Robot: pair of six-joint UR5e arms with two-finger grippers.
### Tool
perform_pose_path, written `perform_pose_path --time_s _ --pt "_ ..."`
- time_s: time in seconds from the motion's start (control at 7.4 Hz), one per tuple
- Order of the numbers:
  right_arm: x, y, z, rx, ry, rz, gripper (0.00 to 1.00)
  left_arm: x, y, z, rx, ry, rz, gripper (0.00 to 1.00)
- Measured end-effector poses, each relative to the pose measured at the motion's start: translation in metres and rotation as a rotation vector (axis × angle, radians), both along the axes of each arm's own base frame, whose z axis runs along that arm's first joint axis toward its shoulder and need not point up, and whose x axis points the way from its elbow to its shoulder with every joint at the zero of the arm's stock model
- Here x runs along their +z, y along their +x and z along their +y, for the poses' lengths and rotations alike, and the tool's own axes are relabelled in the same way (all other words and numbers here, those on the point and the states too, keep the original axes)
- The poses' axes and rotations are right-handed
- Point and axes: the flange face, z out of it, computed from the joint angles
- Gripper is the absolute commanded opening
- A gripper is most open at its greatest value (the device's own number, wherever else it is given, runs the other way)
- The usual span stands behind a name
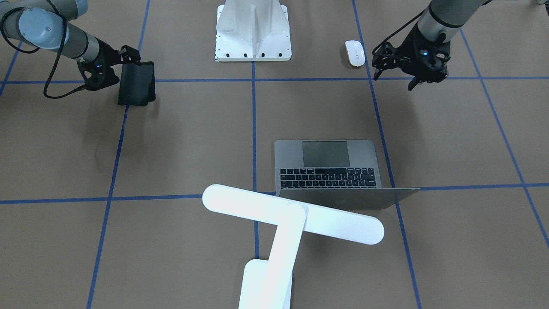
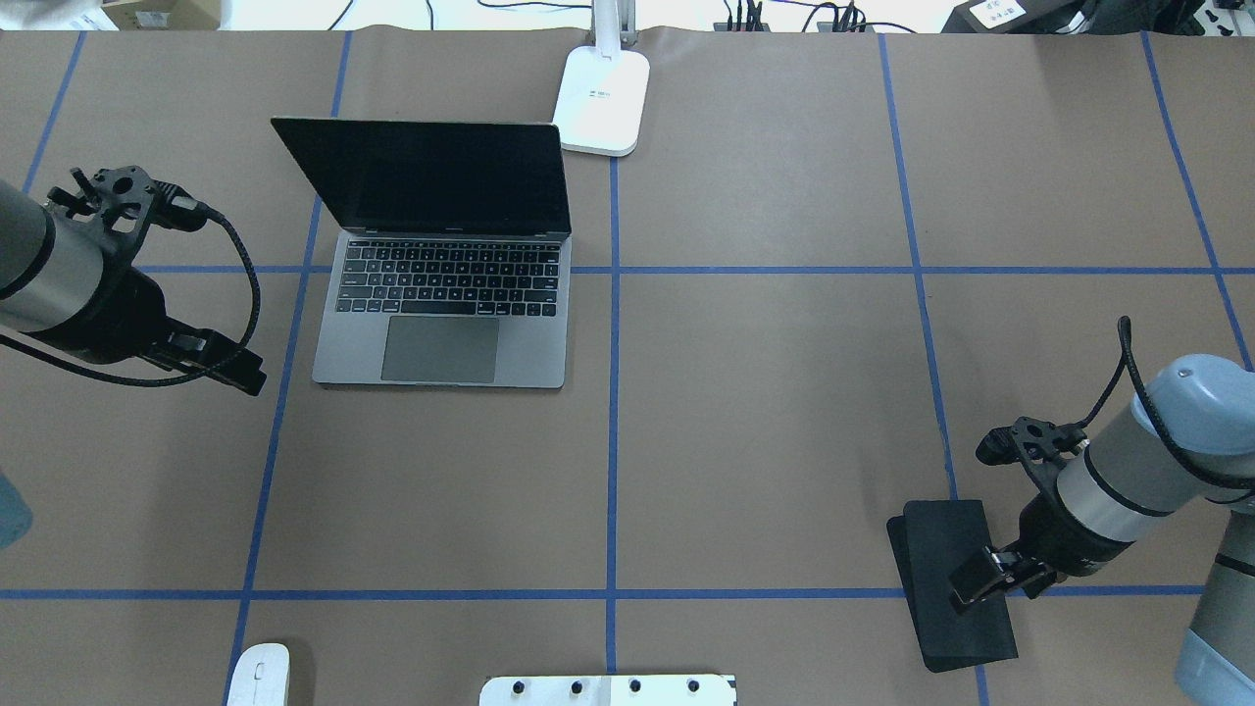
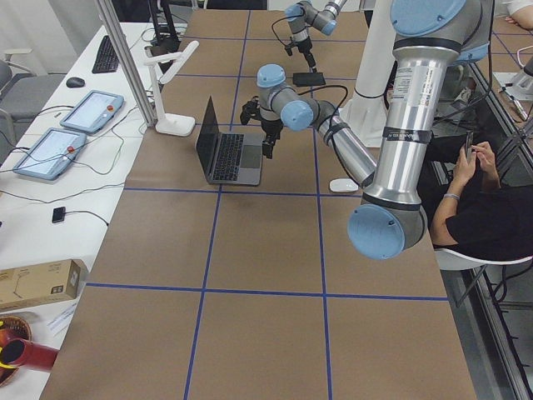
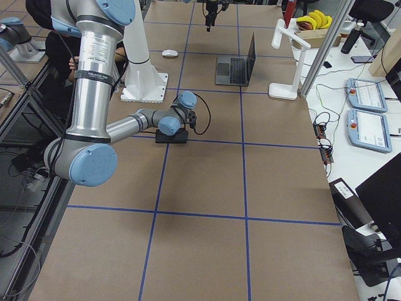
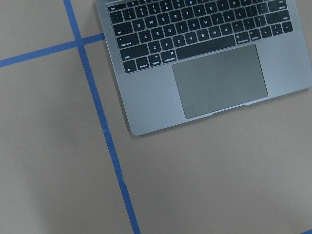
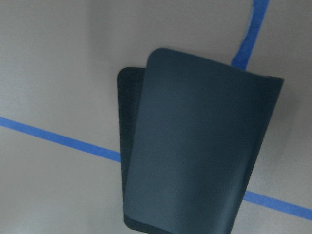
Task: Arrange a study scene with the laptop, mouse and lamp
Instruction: 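Grasp the edge of the dark mouse pad with the right gripper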
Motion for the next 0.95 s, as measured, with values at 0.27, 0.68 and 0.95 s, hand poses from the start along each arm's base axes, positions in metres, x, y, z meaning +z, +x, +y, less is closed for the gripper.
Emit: perform_pose_path --time_s 0.27,0.68,0.95 --pt "0.0050 0.0010 0.0003 -0.003 -0.005 -0.004 0.75 -0.0018 -0.0008 0.0009 0.006 0.010 0.003 0.99" --pt "0.0083 0.0018 0.0008 -0.014 -0.027 -0.002 0.75 -0.0014 -0.0009 0.0011 0.021 0.028 0.002 0.99" --pt "0.0125 0.0003 0.0020 -0.019 -0.034 0.007 0.75 0.0013 -0.0012 0.0013 0.028 0.033 -0.002 0.99"
